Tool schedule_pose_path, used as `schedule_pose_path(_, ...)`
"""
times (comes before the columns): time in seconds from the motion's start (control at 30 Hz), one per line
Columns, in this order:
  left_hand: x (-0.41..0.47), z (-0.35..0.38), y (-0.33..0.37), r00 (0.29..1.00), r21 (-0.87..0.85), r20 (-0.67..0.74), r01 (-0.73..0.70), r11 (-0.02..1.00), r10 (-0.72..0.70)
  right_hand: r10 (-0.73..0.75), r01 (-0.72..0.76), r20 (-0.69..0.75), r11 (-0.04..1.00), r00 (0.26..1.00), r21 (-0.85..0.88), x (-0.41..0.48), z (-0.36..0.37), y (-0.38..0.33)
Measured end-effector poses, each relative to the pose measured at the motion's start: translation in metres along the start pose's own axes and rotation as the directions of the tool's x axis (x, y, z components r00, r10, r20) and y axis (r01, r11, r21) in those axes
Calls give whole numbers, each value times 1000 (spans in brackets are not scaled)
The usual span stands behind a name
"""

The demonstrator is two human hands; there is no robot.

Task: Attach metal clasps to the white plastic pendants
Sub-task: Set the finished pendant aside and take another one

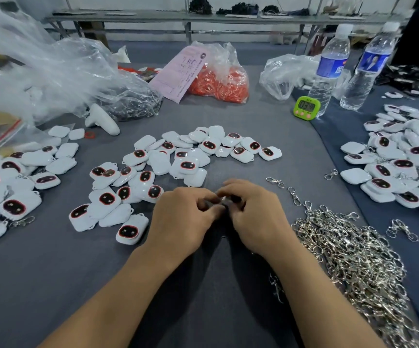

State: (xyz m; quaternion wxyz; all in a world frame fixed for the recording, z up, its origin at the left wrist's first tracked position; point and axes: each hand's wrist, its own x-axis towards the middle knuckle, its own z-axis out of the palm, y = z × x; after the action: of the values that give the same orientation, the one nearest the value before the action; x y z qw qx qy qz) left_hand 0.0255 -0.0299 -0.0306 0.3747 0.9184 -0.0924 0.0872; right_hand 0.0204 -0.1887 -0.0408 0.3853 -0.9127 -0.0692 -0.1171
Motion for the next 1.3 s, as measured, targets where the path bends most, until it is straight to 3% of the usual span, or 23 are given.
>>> schedule_pose_path(0.13,1,1,-3,1000,-1,0,-23,1000,23,76,-70,11,962,997,-263,-5,1,-3)
schedule_pose_path(0.2,2,2,-4,1000,-37,-5,-15,999,15,83,-74,20,954,996,-289,-2,-2,-2)
schedule_pose_path(0.47,5,4,-4,998,-90,-31,-64,994,61,113,-96,-133,987,985,130,-4,-7,-10)
schedule_pose_path(0.67,4,2,-1,998,-370,41,63,927,-52,250,-219,15,816,968,535,-1,-8,-16)
schedule_pose_path(0.77,3,0,-1,1000,-307,-23,5,952,-12,286,-250,-1,838,958,485,-1,-4,-14)
schedule_pose_path(0.93,4,2,-1,1000,-362,-31,-13,932,2,199,-187,-19,947,980,260,-3,-3,-13)
schedule_pose_path(1.13,7,-2,2,1000,-415,10,6,910,-3,212,-210,23,938,977,276,-3,-10,-11)
schedule_pose_path(1.3,6,-4,2,999,-367,-21,25,930,-35,233,-211,-68,948,970,240,-4,-10,-15)
